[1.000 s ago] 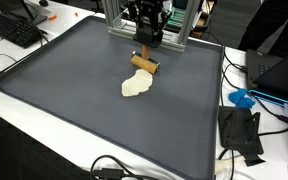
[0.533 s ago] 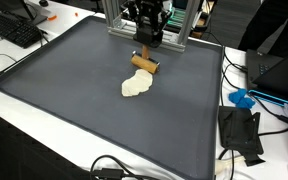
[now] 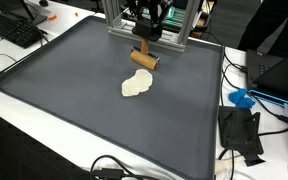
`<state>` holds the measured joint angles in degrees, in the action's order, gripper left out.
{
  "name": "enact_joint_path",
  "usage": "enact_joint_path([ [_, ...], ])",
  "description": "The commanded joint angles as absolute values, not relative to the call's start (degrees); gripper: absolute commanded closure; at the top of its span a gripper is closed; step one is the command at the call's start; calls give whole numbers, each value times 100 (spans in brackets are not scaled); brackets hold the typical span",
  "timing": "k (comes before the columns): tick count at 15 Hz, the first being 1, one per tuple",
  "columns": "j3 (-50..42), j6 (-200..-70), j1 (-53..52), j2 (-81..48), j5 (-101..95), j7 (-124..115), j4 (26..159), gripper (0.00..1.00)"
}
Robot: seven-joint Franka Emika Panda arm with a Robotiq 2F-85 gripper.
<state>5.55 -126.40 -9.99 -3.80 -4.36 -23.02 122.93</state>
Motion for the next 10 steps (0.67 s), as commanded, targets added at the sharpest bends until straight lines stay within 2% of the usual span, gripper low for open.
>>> enact_joint_path([
  [1, 603, -12319, -895, 159, -178, -2068, 12467, 78],
  [10, 644, -11501, -892, 1756, 381, -1352, 13158, 78],
])
